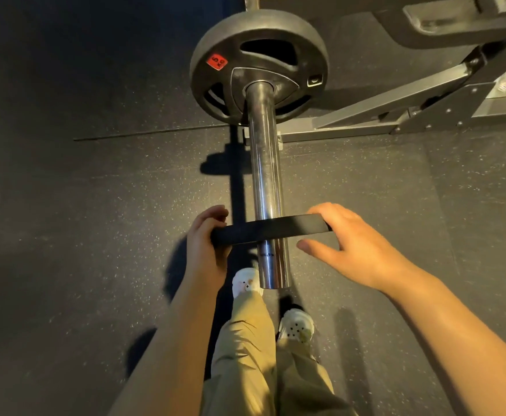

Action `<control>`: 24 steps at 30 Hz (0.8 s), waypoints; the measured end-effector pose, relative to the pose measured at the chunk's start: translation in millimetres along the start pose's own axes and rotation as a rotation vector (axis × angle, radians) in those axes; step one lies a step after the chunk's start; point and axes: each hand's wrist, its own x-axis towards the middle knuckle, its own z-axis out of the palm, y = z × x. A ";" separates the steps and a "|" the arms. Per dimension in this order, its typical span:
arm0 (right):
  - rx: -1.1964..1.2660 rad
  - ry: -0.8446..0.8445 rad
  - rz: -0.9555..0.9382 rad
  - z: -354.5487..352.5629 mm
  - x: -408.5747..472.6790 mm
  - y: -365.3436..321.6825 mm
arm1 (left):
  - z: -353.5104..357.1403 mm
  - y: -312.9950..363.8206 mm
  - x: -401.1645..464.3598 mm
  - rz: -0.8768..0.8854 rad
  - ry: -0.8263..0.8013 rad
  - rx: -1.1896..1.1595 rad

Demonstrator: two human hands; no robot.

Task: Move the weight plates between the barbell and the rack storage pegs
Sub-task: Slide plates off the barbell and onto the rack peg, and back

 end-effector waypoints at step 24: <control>0.221 0.233 0.180 49.9 -42.8 -14.5 | -29.2 -34.5 -32.8 -0.205 0.053 -0.044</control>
